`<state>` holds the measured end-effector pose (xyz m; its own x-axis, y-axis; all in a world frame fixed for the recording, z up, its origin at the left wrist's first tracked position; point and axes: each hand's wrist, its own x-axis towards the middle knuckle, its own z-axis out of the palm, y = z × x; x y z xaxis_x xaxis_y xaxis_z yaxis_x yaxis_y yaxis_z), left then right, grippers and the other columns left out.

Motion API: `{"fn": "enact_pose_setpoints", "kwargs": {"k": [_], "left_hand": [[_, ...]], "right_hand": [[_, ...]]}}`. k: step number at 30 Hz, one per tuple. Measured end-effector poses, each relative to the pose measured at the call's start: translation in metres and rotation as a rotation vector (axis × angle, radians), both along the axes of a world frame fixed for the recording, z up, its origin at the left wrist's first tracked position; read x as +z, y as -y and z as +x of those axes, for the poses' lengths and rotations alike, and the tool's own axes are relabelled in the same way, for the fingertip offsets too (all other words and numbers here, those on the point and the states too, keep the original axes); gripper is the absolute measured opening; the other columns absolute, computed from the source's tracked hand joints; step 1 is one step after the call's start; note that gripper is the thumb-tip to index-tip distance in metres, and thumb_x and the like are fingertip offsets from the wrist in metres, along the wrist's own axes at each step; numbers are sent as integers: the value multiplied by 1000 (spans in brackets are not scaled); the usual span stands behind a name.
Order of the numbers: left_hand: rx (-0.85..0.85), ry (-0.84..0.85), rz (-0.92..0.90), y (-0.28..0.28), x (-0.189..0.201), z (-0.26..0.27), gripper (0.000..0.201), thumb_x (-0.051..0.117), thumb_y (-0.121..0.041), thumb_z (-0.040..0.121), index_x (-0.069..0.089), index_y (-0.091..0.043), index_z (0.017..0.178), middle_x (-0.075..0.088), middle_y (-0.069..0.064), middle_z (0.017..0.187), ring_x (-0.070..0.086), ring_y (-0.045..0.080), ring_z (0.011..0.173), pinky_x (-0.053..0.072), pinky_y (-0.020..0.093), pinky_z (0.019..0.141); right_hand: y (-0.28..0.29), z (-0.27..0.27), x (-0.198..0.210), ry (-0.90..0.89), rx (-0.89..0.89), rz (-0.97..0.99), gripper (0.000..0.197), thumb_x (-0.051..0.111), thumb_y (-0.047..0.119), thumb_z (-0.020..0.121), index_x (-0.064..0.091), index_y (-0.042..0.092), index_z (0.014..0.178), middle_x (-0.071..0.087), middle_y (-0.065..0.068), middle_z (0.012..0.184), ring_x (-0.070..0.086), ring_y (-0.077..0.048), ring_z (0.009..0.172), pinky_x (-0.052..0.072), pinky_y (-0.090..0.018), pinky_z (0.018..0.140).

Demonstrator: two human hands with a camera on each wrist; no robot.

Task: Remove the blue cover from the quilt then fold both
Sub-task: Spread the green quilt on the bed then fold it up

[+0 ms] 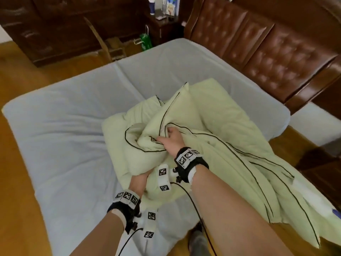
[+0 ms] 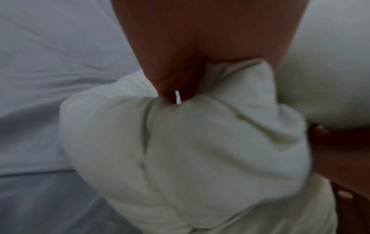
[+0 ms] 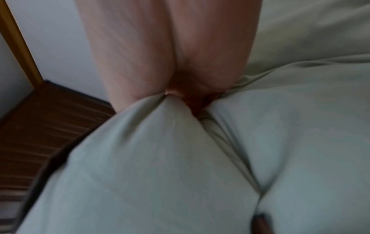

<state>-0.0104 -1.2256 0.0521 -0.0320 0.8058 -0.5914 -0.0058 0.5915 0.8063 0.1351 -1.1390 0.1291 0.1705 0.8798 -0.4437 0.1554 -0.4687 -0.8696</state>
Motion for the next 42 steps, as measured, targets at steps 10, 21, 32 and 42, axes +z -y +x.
{"fn": "enact_pose_setpoints", "kwargs": {"k": [10, 21, 32, 42], "left_hand": [[-411, -1002, 319, -76, 31, 39, 109, 62, -82, 57, 16, -43, 148, 2, -3, 160, 15, 27, 146, 30, 53, 112], [-362, -1004, 112, -104, 17, 39, 92, 76, -63, 64, 33, -37, 142, 23, 5, 155, 19, 28, 143, 30, 51, 112], [-816, -442, -206, -24, 31, 52, 59, 76, -71, 61, 64, -17, 80, 66, 0, 86, 61, 17, 81, 55, 34, 76], [-586, -533, -380, 34, -39, 91, 134, 82, -66, 55, 10, -13, 154, 28, 15, 156, 39, 31, 137, 38, 45, 110]], "right_hand": [[-70, 39, -75, 37, 171, -233, 38, 74, 33, 78, 69, 6, 104, 70, -1, 91, 65, -18, 83, 49, -25, 73], [-17, 90, -66, -77, -97, -324, 37, 58, 20, 86, 53, 13, 122, 72, -10, 73, 59, -20, 50, 49, -26, 51], [115, 148, -44, 110, 29, -730, 111, 44, 91, 65, 37, 18, 149, 46, -13, 147, 54, -32, 123, 44, -43, 95], [174, 164, -114, -368, -192, -756, 115, 60, 100, 38, 56, 27, 127, 61, -9, 130, 58, -31, 118, 43, -53, 104]]}}
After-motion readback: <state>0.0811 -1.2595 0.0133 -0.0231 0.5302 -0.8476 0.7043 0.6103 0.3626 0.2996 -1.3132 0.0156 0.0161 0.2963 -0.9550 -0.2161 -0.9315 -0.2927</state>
